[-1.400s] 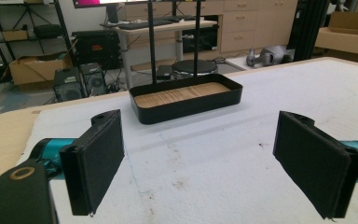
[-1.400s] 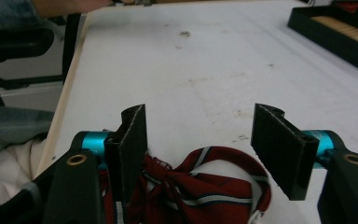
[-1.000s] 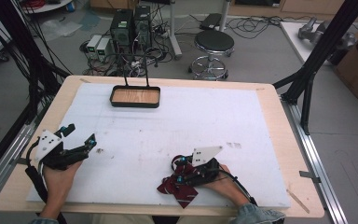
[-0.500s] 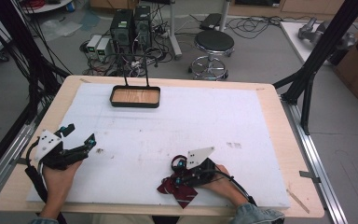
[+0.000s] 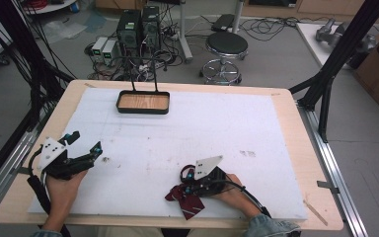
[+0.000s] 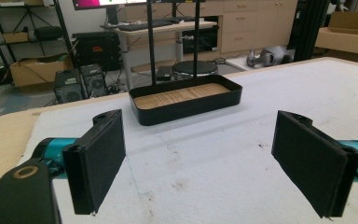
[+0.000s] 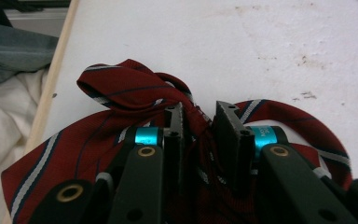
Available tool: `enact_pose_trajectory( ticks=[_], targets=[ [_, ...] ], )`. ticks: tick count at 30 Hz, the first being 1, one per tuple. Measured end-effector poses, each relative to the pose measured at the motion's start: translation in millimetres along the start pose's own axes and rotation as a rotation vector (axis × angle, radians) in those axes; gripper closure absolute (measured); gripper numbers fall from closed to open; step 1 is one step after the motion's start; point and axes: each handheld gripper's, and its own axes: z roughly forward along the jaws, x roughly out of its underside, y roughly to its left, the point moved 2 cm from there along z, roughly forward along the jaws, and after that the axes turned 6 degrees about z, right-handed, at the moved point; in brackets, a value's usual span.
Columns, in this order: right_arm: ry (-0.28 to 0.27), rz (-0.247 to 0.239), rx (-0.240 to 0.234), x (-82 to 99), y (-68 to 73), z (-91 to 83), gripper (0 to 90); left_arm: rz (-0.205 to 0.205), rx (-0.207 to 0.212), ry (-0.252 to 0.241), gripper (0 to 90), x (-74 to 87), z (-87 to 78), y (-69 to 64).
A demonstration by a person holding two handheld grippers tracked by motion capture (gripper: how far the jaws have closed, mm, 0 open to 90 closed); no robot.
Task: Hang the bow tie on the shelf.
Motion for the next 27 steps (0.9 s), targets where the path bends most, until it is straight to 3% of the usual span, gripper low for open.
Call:
enact_pose_trajectory(
  ticks=[4,5,7,11,18,27],
  targets=[
    [-0.033,-0.019,0.045,-5.3,1.4,-2.5,74.5,0.000,-0.002,0.000,17.5,0.6,0.0,0.4],
    [-0.078,-0.019,0.067,-10.5,0.6,-6.9,74.4,0.000,-0.002,0.000,17.5,0.5,-0.1,0.5],
    [-0.093,-0.016,0.079,-12.1,-0.1,-8.7,74.5,0.000,-0.004,-0.001,17.5,0.3,-0.4,0.6],
    [-0.190,0.025,0.150,-21.9,-9.0,-22.9,74.4,0.005,-0.002,0.003,17.5,0.7,0.4,0.2],
    [-0.270,0.043,0.246,-43.0,-23.3,-39.5,74.5,0.008,0.001,0.002,17.5,0.4,1.2,-0.6],
    [-0.314,0.066,0.332,-67.7,-40.4,-47.1,74.4,0.005,0.002,-0.001,17.5,0.7,1.4,-0.4]
  ],
)
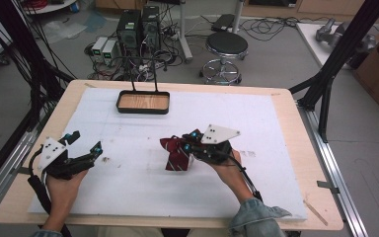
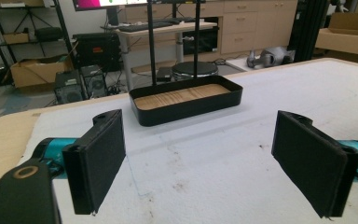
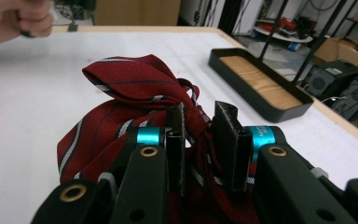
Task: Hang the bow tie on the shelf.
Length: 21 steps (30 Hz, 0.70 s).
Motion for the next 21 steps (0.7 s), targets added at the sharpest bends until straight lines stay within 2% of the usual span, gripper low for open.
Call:
enact_pose_trajectory(
  ticks=[7,8,20,21],
  targets=[
    [-0.017,0.014,0.037,-14.9,-12.0,9.6,74.4,0.004,-0.001,0.000,17.5,0.1,0.7,0.3],
    [-0.020,0.032,0.052,-18.9,-18.0,12.8,74.4,0.003,0.000,0.000,17.5,0.2,0.8,0.3],
    [-0.041,0.026,0.125,-49.3,-47.8,31.0,74.4,0.004,0.008,-0.006,17.7,0.3,3.0,0.2],
    [-0.046,0.042,0.134,-53.0,-53.0,34.7,74.4,0.004,0.009,-0.005,17.7,0.3,2.9,0.5]
  ],
)
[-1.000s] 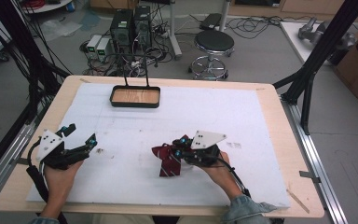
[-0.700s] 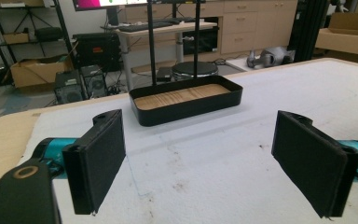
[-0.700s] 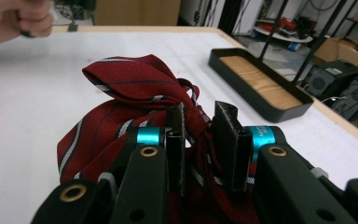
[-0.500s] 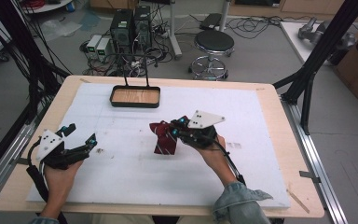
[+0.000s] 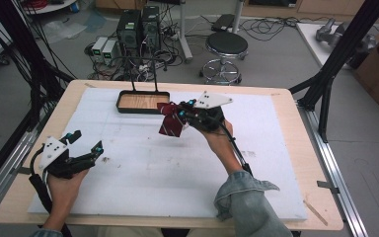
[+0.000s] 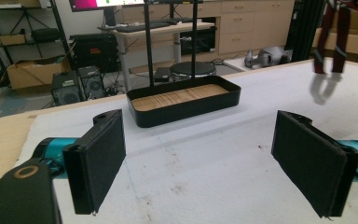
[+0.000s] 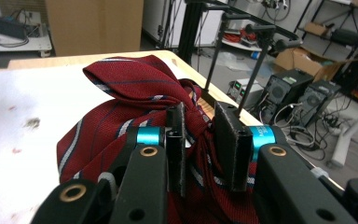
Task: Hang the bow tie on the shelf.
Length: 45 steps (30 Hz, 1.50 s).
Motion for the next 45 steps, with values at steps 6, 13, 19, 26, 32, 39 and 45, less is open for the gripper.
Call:
enact_pose_trajectory(
  ticks=[6,13,19,26,32,39,45],
  targets=[
    [-0.036,0.007,0.017,-8.6,-6.5,11.7,74.4,-0.009,-0.002,-0.007,17.7,-0.1,-0.5,1.7],
    [-0.077,0.029,0.055,-29.4,-18.3,28.8,74.4,-0.006,0.003,-0.015,19.3,-1.1,-0.4,2.0],
    [-0.097,0.054,0.084,-43.6,-32.3,45.6,74.4,-0.017,-0.003,-0.018,17.8,-1.0,-1.2,4.5],
    [-0.120,0.101,0.103,-44.8,-44.0,65.3,74.4,-0.021,-0.001,-0.018,17.8,-0.2,-0.2,4.9],
    [-0.123,0.094,0.120,-47.0,-46.2,73.8,74.4,-0.023,0.003,-0.017,17.8,-0.2,-0.1,4.9],
    [-0.127,0.118,0.141,-49.0,-53.3,83.4,74.4,-0.028,0.003,-0.023,17.8,-0.2,0.1,4.8],
    [-0.132,0.110,0.149,-58.3,-53.4,93.0,74.4,-0.027,0.005,-0.024,17.8,0.2,0.5,4.7]
  ],
)
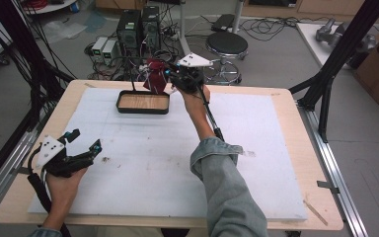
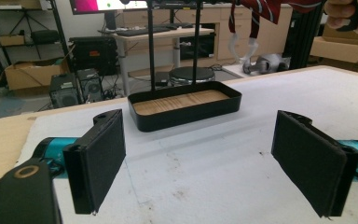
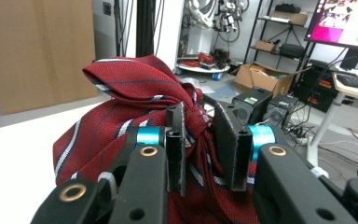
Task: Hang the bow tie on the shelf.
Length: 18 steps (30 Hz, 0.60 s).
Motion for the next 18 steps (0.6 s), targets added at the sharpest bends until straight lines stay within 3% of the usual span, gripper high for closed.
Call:
enact_pose_trajectory(
  ticks=[7,10,13,18],
  targets=[
    [0.008,0.026,0.025,2.8,-8.4,13.5,74.4,-0.001,0.005,0.005,17.8,0.7,0.3,0.3],
    [0.003,0.063,0.036,0.9,-15.2,17.8,74.4,0.000,0.008,0.007,17.8,1.3,1.2,-0.1],
    [0.023,0.055,0.072,0.0,-21.8,19.8,74.4,-0.003,0.005,0.005,17.8,1.3,0.4,0.4],
    [0.084,0.068,0.077,8.6,-37.1,16.8,74.3,-0.003,0.003,0.005,17.8,1.5,0.0,0.7]
  ],
)
